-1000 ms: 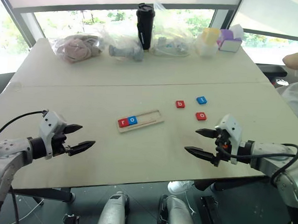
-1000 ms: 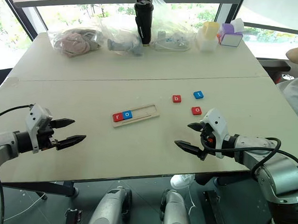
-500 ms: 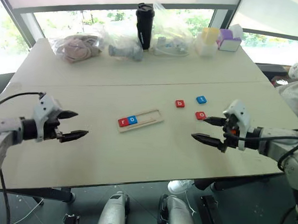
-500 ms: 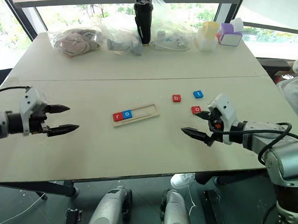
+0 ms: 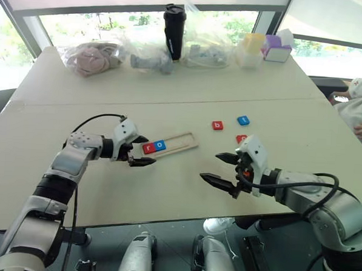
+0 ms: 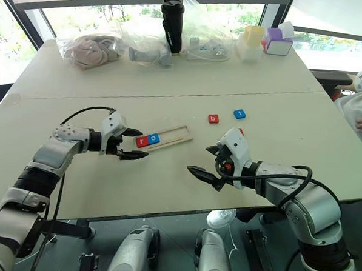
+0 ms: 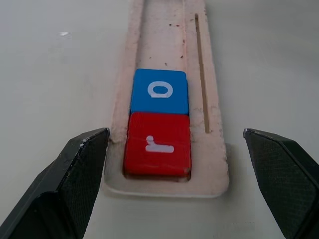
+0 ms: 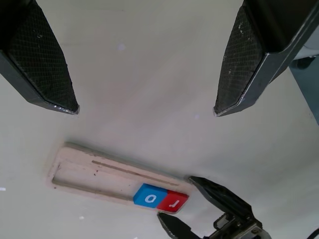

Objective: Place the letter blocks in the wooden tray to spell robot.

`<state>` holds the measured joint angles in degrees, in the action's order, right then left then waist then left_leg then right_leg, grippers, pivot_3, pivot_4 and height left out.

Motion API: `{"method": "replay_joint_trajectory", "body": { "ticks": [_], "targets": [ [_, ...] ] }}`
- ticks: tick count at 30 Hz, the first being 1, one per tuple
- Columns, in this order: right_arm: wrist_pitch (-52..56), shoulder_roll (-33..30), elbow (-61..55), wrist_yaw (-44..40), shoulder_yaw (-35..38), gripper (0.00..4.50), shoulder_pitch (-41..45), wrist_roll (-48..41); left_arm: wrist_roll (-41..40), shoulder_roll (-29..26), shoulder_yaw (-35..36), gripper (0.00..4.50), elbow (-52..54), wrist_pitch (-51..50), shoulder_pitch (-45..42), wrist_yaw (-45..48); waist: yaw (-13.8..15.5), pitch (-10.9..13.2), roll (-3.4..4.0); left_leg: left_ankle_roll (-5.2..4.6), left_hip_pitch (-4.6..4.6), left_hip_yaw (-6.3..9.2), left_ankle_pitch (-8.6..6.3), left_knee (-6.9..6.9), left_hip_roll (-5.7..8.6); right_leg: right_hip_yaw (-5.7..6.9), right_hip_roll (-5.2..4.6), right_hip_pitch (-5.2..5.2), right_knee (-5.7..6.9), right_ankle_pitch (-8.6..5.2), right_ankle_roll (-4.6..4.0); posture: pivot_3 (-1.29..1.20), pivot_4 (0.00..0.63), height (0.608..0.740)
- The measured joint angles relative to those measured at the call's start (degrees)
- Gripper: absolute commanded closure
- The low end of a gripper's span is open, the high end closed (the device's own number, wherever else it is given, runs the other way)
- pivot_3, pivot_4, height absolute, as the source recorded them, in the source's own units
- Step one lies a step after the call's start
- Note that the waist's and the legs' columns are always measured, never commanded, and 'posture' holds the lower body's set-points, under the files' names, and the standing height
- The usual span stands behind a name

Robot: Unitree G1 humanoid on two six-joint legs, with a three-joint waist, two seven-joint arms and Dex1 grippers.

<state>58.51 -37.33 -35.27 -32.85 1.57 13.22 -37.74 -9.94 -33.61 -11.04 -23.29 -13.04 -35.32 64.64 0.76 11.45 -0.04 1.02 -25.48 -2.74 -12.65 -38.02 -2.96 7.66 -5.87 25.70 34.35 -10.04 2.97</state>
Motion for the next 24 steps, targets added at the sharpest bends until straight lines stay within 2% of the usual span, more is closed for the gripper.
{"method": "replay_joint_trajectory", "body": {
  "ticks": [6,11,18,24],
  "targets": [
    [-1.3,-0.6,0.0,0.9,1.2,0.04,-1.5,0.8,3.6,1.9,-1.5,0.00,-5.1,5.2,-3.0,-0.4,0.2,-0.1,0.00,0.00,0.16,0.03,0.00,0.00,0.00,0.01,-0.01,-0.21,-0.03,0.00,-0.01,0.00,0.150,0.740],
    [-1.5,-0.6,0.0,1.6,1.2,0.00,-2.1,1.0,4.5,2.4,-1.7,1.36,-6.1,7.1,-3.3,0.2,0.2,-0.1,0.01,0.00,0.19,0.07,0.00,-0.05,0.00,0.01,-0.01,-0.28,-0.04,0.00,-0.01,0.00,0.150,0.740],
    [-1.9,-1.3,0.2,1.3,1.2,0.00,-2.1,1.2,4.5,2.5,-1.5,1.35,-6.4,7.5,-3.3,0.9,0.2,-0.1,0.02,-0.01,0.18,0.08,0.00,-0.06,0.01,0.01,-0.01,-0.28,-0.04,0.00,-0.01,0.00,0.150,0.740],
    [-4.1,-6.0,3.1,-1.4,3.1,0.00,-2.2,2.7,4.5,-0.2,-1.8,1.35,-7.4,11.3,-3.9,8.4,0.0,-0.1,0.01,-0.01,0.13,0.06,-0.01,-0.02,0.00,0.02,0.00,-0.19,-0.06,-0.01,-0.01,0.00,0.150,0.740]
  ]
}}
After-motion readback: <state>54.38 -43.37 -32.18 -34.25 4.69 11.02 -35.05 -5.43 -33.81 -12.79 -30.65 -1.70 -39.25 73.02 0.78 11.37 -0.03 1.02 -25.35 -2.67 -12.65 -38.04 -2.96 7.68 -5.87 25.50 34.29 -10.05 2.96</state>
